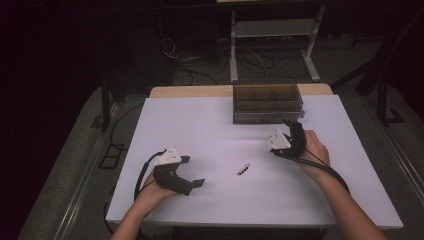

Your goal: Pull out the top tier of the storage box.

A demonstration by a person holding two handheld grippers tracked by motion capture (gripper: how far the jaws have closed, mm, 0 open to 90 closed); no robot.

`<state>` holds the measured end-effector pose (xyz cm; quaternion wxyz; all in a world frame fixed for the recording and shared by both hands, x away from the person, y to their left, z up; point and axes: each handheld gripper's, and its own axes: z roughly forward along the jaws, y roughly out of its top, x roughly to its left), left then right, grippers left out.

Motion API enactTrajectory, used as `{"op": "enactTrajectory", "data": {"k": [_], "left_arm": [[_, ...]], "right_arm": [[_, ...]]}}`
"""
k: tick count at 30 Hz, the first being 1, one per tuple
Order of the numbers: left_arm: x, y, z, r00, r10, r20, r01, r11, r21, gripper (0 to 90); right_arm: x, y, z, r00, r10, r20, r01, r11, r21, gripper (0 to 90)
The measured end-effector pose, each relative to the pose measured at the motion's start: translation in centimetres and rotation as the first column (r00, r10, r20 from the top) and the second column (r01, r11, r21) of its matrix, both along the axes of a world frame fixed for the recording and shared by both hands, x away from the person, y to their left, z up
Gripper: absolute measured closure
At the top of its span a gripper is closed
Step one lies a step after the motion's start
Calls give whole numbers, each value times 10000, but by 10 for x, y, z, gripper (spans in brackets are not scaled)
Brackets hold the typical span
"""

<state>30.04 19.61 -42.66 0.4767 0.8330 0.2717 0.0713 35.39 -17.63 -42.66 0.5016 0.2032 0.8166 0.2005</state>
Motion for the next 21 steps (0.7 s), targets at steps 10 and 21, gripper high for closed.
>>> {"op": "enactTrajectory", "data": {"k": [10,21], "left_arm": [[0,0,0,10000,8,16,-8,10000,8,0],[0,1,0,10000,11,27,-11,10000,19,0]], "right_arm": [[4,-5,6,9972,-47,-750,132,9934,1141,285],[8,-12,11,9887,-47,-1495,396,9721,2311,281]]}}
